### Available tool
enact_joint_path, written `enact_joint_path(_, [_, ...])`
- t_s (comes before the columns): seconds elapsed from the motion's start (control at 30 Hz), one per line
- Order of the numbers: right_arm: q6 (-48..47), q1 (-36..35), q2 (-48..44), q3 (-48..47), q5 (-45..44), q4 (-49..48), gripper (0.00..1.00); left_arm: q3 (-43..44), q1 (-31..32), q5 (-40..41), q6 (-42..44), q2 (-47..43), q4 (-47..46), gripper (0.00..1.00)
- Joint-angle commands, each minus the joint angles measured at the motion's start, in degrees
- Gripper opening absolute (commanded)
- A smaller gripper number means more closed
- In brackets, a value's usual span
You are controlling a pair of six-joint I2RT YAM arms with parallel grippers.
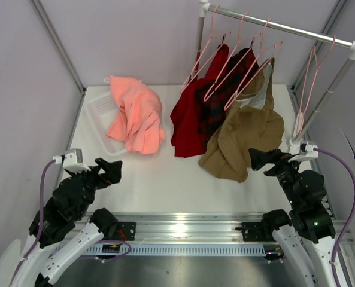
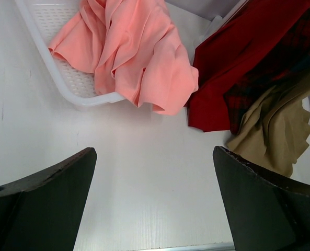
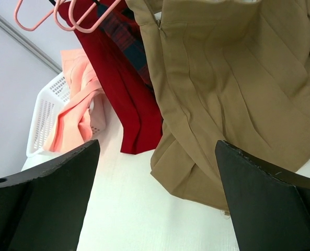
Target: Place the skirt on the hanger
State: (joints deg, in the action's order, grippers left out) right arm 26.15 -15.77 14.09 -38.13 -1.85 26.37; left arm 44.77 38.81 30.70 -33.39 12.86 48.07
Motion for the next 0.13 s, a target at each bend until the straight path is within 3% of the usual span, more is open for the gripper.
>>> enact_joint_path(0.0, [-1.7,0.1,1.8,0.0,0.7,-3.3,0.99,-0.1,-0.3,-1.1,0.8,0.5,-2.2,0.99])
enact_joint_path(0.1, [-2.3,0.1,2.7,-0.1,0.7,-3.5,1.0,0.1,-0.3,-0.8,0.4,0.5,-1.8,0.99])
